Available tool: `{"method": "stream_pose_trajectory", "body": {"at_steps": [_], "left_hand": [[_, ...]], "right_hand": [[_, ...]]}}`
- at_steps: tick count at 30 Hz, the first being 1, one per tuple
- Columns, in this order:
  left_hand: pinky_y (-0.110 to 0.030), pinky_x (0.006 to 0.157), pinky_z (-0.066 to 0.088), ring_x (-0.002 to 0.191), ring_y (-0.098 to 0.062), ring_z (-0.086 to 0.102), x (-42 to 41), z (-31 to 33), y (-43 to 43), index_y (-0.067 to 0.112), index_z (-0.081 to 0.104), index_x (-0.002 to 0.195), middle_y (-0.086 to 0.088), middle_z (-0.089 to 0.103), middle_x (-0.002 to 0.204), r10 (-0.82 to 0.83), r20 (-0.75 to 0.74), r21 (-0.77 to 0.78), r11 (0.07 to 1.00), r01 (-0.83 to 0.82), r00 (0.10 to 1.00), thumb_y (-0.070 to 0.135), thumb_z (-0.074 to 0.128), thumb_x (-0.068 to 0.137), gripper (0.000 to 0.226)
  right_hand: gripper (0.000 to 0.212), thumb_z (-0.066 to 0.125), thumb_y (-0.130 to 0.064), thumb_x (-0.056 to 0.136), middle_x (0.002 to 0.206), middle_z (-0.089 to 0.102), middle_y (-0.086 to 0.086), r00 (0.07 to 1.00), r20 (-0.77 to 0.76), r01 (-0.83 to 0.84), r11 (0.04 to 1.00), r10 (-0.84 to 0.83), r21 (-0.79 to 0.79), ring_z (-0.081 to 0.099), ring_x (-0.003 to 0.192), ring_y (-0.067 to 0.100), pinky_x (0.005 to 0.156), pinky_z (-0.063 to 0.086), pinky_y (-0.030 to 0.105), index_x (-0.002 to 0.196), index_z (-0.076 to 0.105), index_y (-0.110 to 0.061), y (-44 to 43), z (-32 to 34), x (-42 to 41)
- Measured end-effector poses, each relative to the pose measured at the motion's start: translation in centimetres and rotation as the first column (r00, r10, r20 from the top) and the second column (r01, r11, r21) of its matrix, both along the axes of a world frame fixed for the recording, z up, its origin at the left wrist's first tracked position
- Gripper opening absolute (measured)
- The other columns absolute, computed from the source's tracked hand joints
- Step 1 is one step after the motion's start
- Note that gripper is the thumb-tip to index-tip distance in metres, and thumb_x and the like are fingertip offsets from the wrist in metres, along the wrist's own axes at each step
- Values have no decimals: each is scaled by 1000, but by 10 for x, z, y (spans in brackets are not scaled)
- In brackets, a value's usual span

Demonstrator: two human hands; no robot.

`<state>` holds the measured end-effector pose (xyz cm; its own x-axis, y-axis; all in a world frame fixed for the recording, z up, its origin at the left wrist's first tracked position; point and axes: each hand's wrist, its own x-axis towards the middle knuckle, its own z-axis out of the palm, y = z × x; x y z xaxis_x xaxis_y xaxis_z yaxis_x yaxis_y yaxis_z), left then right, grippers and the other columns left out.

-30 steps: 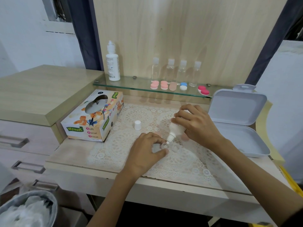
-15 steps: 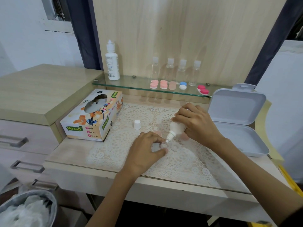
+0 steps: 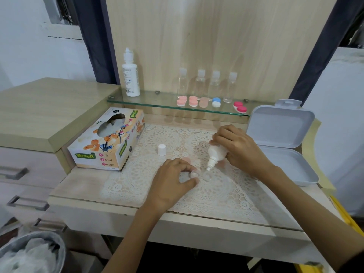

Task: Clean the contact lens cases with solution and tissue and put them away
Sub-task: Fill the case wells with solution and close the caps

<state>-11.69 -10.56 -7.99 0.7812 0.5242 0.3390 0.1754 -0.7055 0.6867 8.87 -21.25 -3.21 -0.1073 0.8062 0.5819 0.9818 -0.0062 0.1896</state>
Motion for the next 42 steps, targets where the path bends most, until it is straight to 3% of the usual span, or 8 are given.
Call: {"method": "stream_pose_trajectory", "body": {"at_steps": [9,31,38,42], "left_hand": [[-26,90,40,101,-4,48,0,1,-1,31,68,96,18,60,101,0,0,1,1000,0,1000,39,70,77,21],[-25,90,39,102,-6,48,0,-1,1,30,68,97,17,60,102,7,-4,7,1000,-7,1000,38,72,76,23],[-24,90,39,102,-5,48,1,-1,1,30,68,98,17,60,102,6,-2,-3,1000,-6,1000,39,71,76,23],[-23,89,39,102,-4,48,0,-1,0,30,68,99,17,60,102,8,1,-2,1000,-8,1000,39,71,76,24]], "right_hand": [[39,72,12,62,100,65,6,996,82,-24,998,20,52,49,105,26,76,43,39,96,66,-9,0,-3,-1],[35,69,12,62,91,65,3,995,97,-26,994,16,109,49,95,23,73,42,38,90,67,-9,0,-2,-1],[36,75,11,62,94,64,5,999,37,-22,995,18,93,52,94,25,70,46,39,93,66,-7,1,-6,-1],[41,80,8,59,96,65,8,989,-147,-17,998,26,64,57,92,28,67,51,41,96,67,-4,2,-6,-4]]}}
